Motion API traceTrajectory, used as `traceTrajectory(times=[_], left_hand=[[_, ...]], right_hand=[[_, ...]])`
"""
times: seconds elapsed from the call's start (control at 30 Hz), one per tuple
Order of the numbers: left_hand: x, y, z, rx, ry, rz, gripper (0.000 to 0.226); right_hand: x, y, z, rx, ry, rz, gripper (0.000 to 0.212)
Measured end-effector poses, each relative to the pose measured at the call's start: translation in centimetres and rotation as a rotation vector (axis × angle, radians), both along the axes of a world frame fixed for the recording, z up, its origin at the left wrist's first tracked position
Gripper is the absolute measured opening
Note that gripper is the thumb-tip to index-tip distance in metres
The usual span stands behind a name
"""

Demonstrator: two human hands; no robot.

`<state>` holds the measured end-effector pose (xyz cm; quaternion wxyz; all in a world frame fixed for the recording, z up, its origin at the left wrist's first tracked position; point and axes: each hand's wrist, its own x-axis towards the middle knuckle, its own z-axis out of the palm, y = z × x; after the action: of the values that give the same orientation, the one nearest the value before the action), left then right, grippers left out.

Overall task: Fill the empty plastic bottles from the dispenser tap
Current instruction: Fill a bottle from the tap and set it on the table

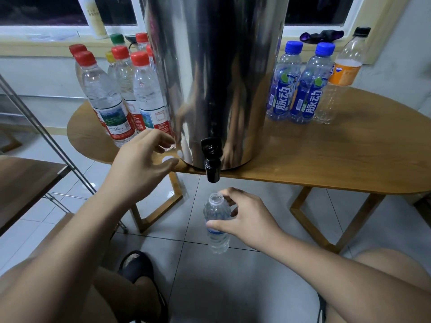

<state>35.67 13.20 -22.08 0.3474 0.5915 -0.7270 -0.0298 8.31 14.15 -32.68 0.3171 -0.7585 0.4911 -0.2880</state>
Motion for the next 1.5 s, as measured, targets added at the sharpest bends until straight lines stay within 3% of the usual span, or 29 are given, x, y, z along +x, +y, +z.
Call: traceTrajectory(times=[0.27, 0.5, 0.63, 0.83, 0.93, 1.1, 1.5], left_hand=[[0.6, -2.1, -3.2, 0.138, 0.037, 0.145, 0.023], [0.6, -2.1, -3.9, 0.112, -0.066, 0.096, 0.012], [0.4, -1.3, -3.5, 0.125, -0.037, 0.078, 0.019], [-1.7, 2.4, -0.3, 0.274, -0.066, -0.201, 0.027], [-3.6, 4.3, 1.3, 0.37, 0.009, -0.391, 0.027], [-6.6, 5.6, 1.3, 0.297, 0.102, -0.47, 0.025], [-9.0, 6.6, 0.1, 0.165, -0.037, -0.339, 0.035]], right_hand=[[-0.6, 1.1, 1.4, 0.005, -0.058, 0.022, 0.054], [-2.1, 2.0, 2.4, -0.008, -0.087, 0.034, 0.051], [-3.2, 2.2, 2.7, -0.04, -0.073, 0.039, 0.052], [-4.6, 2.3, 2.8, -0.063, -0.081, 0.025, 0.054], [-5.1, 2.4, 2.8, -0.063, -0.081, 0.03, 0.054], [-5.4, 2.6, 2.8, -0.067, -0.085, 0.044, 0.056], [-4.7, 3.4, 2.6, -0.068, -0.062, 0.131, 0.048]])
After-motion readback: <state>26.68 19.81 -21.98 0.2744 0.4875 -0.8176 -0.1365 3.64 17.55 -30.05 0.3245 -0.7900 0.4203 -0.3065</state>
